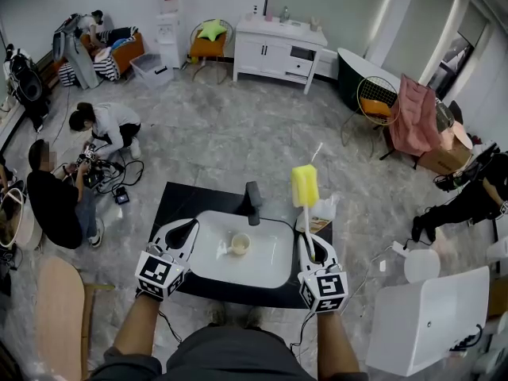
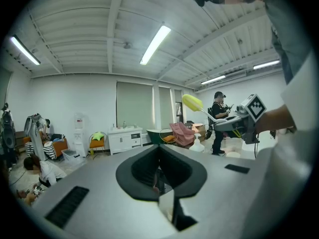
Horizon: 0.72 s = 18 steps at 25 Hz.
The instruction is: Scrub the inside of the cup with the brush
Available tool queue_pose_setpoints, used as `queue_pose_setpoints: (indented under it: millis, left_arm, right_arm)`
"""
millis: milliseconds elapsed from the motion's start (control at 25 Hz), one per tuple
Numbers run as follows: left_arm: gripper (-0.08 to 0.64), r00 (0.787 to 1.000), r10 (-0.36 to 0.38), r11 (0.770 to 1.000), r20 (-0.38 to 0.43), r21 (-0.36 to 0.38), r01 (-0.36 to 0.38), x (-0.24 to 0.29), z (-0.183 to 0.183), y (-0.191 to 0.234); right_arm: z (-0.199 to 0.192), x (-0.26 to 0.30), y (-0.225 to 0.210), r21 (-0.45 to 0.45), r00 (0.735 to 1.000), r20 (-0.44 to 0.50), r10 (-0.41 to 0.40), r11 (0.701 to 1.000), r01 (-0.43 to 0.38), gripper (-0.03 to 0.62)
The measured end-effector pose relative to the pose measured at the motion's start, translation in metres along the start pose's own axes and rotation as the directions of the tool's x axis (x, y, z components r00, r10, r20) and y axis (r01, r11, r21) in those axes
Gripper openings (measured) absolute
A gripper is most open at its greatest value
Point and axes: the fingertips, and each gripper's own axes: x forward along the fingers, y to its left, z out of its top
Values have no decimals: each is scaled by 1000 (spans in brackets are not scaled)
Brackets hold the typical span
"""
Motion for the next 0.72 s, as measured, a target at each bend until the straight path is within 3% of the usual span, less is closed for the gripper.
queue_pose_setpoints:
  millis: [720]
  left_arm:
    - [3, 1000, -11, 1000, -15, 3, 11, 7, -4, -5]
  right_arm:
    - [-3, 1, -5, 5, 1000, -1, 1, 1000, -1, 14]
